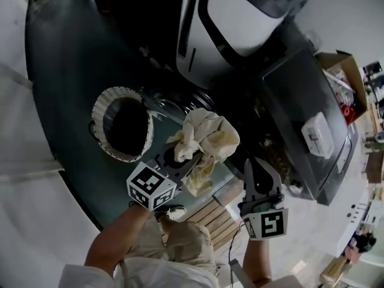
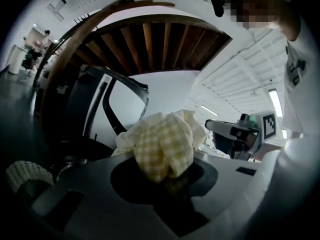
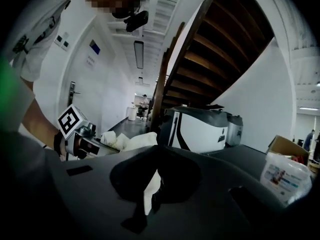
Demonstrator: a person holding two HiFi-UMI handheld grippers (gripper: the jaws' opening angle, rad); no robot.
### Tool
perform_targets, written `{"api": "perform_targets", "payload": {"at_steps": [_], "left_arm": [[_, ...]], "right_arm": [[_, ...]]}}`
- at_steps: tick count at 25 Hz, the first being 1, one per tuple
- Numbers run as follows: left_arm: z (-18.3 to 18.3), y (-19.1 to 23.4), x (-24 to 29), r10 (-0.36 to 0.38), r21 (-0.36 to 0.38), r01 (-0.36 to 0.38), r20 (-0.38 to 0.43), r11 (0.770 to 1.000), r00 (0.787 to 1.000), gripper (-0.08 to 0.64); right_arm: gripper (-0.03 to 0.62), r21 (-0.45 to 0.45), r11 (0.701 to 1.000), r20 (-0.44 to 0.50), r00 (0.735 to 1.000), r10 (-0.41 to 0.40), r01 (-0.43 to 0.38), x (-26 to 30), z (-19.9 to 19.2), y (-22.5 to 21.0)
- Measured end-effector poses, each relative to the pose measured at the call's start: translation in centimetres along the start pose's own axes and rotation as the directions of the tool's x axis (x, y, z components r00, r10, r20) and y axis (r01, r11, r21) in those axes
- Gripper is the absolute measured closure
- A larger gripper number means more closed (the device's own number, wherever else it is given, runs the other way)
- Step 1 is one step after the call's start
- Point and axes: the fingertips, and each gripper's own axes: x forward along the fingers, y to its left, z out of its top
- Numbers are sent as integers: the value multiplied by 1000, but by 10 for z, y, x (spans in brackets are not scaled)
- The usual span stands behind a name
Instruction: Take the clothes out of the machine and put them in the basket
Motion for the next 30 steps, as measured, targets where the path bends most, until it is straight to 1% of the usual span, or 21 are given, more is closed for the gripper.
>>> {"api": "perform_targets", "payload": {"at_steps": [2,4,7,9,11,14,18,20,22,23,24,25,27,28,30], "left_arm": [[22,11,-24,66,-14,-65,72,998,995,442],[40,26,-52,122,-30,-119,127,992,984,442],[65,54,-97,202,-63,-194,174,979,964,442],[79,78,-128,262,-93,-248,199,964,944,442],[93,106,-160,324,-122,-304,229,945,918,442],[106,142,-203,409,-158,-379,263,912,874,442],[105,183,-238,504,-225,-456,257,861,825,442],[105,199,-245,546,-261,-487,258,834,797,442],[105,214,-247,584,-292,-514,261,807,769,442],[104,221,-247,605,-304,-531,259,791,753,442],[103,228,-247,630,-316,-552,252,771,735,442],[101,234,-249,660,-332,-579,240,745,712,442],[93,248,-255,724,-368,-632,216,682,655,442],[88,256,-257,751,-387,-652,206,652,627,442],[75,270,-259,790,-421,-678,190,602,583,442]], "right_arm": [[578,-32,997,6,997,71,-71,14,18,18],[578,-46,991,-5,992,124,-124,29,33,39],[578,-52,980,-9,981,193,-193,56,61,72],[578,-60,968,-20,970,243,-244,78,80,95],[578,-71,951,-25,954,299,-300,104,101,119],[578,-115,917,-39,924,379,-381,139,129,148],[578,-153,881,-49,894,445,-447,177,151,171],[578,-162,858,-51,872,487,-488,198,155,179],[578,-167,827,-50,842,537,-537,223,156,186],[578,-167,808,-37,823,567,-565,237,157,191],[578,-169,784,-17,797,604,-597,251,157,197],[578,-171,753,-3,765,644,-635,263,156,206],[578,-174,684,-25,697,716,-709,284,147,225],[578,-170,654,-48,670,741,-737,293,142,233],[578,-162,611,-81,628,774,-775,307,132,245]]}}
